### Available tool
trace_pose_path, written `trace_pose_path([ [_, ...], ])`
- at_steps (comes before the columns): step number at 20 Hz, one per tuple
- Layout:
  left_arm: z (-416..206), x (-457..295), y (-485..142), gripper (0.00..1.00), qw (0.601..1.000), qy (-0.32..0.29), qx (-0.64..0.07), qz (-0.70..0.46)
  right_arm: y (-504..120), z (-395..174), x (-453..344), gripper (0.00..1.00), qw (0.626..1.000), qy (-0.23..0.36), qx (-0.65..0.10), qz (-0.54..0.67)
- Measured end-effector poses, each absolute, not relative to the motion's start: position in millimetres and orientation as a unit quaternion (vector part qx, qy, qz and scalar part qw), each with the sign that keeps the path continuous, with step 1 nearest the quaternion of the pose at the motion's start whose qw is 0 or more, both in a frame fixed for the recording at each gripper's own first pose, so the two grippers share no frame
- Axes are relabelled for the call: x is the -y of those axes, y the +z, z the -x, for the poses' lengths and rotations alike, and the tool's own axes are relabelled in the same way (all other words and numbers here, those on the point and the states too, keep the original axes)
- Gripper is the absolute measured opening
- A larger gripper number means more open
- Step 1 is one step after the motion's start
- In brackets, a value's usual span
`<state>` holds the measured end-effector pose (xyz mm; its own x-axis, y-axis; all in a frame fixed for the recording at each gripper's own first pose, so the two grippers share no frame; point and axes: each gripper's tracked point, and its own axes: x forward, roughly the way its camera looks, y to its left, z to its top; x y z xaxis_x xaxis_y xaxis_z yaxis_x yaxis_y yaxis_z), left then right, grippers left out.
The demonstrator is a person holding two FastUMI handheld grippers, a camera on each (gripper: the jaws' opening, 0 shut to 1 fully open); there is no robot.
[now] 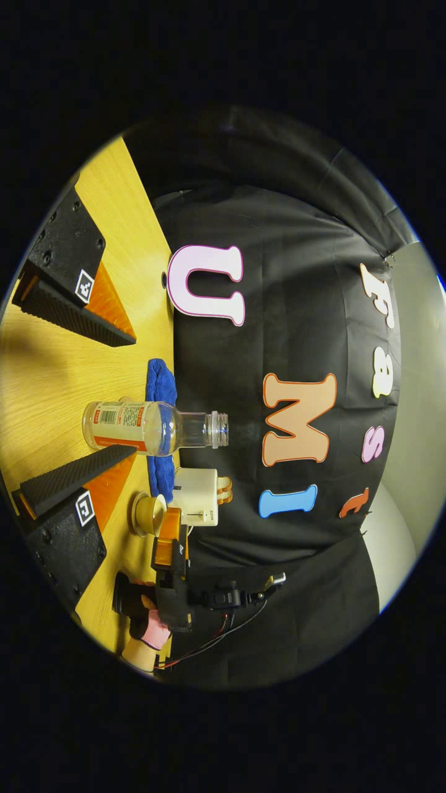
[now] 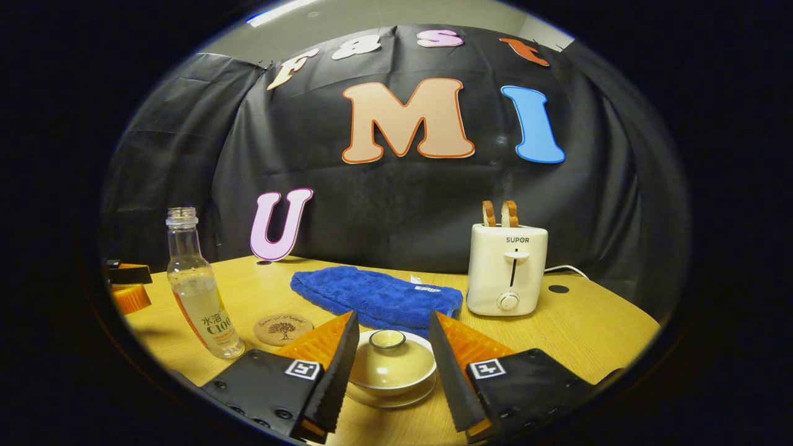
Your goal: Open the teacup lid with one hand, grasp the water bottle and pour water into the teacup with the other hand; after pouring, place the water bottle on the coaster and then close the teacup lid.
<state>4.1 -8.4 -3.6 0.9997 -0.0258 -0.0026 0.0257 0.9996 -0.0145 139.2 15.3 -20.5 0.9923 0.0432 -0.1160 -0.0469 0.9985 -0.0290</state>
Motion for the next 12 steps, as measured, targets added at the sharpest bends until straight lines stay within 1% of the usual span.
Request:
trace_pose_path([
  [4,-5.1,7.9,-4.0,0.93,1.000,-0.013,-0.001,0.007,-28.7,-145.4,-15.8,0.53,0.996,0.023,-0.085,0.012],
  [5,-4.8,7.8,-4.7,0.93,1.000,-0.013,-0.001,0.007,-30.4,-147.6,-18.0,0.52,0.996,0.031,-0.088,0.010],
  [6,-4.1,7.5,-4.4,0.93,1.000,-0.013,-0.001,0.007,-30.3,-147.8,-16.9,0.43,0.996,0.023,-0.088,0.012],
  [7,-4.8,7.7,-4.1,0.93,1.000,-0.013,-0.001,0.007,-28.2,-146.1,-17.3,0.34,0.996,0.027,-0.087,0.013],
  [10,-4.8,7.5,-4.6,0.93,1.000,-0.013,-0.001,0.007,-28.1,-147.0,-17.3,0.34,0.996,0.024,-0.088,0.020],
  [11,-5.1,7.7,-4.6,0.93,1.000,-0.013,-0.001,0.007,-28.0,-145.7,-17.6,0.30,0.996,0.025,-0.085,0.021],
  [12,-4.9,7.9,-3.8,0.93,1.000,-0.013,-0.001,0.007,-26.2,-144.9,-19.3,0.29,0.996,0.027,-0.081,0.023],
])
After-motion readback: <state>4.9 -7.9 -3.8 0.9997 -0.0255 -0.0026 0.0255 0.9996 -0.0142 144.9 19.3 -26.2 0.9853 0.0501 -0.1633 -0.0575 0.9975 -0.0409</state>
